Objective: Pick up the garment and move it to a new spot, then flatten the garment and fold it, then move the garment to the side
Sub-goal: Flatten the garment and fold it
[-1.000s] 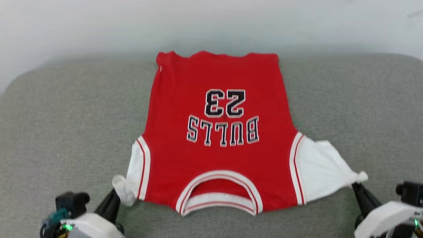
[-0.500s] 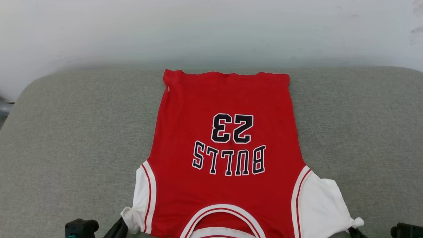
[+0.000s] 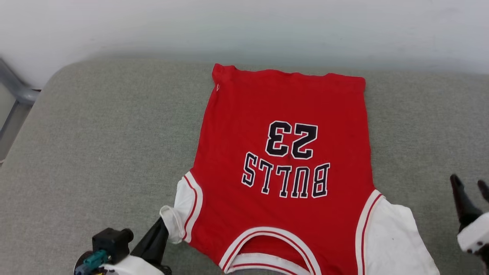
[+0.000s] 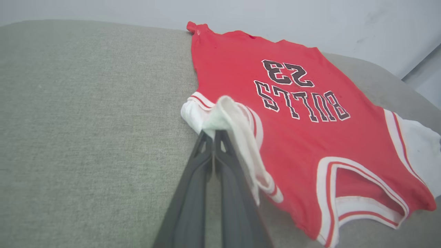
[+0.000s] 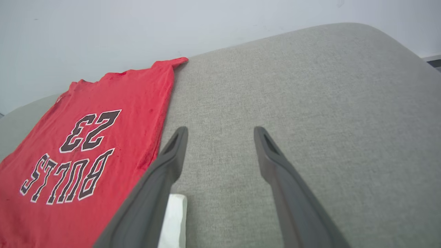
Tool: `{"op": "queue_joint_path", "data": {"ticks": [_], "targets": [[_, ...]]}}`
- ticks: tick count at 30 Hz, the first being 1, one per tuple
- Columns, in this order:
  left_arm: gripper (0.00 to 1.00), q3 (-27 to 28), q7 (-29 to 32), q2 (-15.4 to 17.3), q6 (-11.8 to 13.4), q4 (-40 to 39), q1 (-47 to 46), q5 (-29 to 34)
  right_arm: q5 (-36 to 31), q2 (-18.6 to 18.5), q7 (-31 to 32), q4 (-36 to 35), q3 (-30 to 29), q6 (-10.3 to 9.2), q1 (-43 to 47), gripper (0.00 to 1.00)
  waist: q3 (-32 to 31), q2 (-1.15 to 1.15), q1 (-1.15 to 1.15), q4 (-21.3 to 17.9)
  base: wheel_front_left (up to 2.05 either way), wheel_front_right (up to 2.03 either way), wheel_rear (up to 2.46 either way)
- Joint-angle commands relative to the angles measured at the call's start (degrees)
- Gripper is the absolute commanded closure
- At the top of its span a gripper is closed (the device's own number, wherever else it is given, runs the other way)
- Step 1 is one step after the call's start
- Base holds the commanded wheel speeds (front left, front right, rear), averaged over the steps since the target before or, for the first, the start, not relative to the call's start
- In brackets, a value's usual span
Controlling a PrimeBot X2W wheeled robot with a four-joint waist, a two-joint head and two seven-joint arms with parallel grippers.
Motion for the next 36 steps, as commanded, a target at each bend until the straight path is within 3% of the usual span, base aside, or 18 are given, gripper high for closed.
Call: {"op": "queue_joint_path", "data": {"ticks": [1,11,17,23,30,36], "targets": [[1.0,0.4,-0.4,-0.3,0.4,-0.8,-1.6,0.8,0.3,-0.9,0.6,1.1,-0.3,-0.04,-3.1,0.0,2.0,0.0,0.0,1.5,0.0,0.0,0.0],[1.0,1.2,-1.2,-4.5,0.1,-4.7,-9.4,5.0,0.7,-8.1,15.7,15.2,1.8,-0.04,-29.3,0.0,12.6,0.0,0.0,7.4,0.0,0.0,0.0],[1.0,1.6,-1.5,-8.0,-2.0,-6.1,-13.7,7.5,-1.6,-11.0,25.6,22.0,2.9,-0.04,-43.8,0.0,19.0,0.0,0.0,11.3,0.0,0.0,0.0],[1.0,2.8,-1.5,-11.9,-5.3,-7.6,-16.4,10.3,-6.1,-12.2,31.7,25.9,3.1,-0.04,-55.1,0.0,24.6,0.0,0.0,14.8,0.0,0.0,0.0],[1.0,4.8,-1.5,-15.8,-8.6,-8.5,-17.0,13.3,-11.3,-12.1,34.8,30.2,3.2,-0.04,-61.3,0.0,28.4,0.0,0.0,17.1,0.0,0.0,0.0],[1.0,6.7,-1.5,-17.6,-10.4,-7.5,-15.7,14.8,-14.1,-9.6,42.8,36.9,2.6,-0.06,-57.2,0.0,28.6,0.0,0.0,16.9,0.0,0.0,0.0]]}}
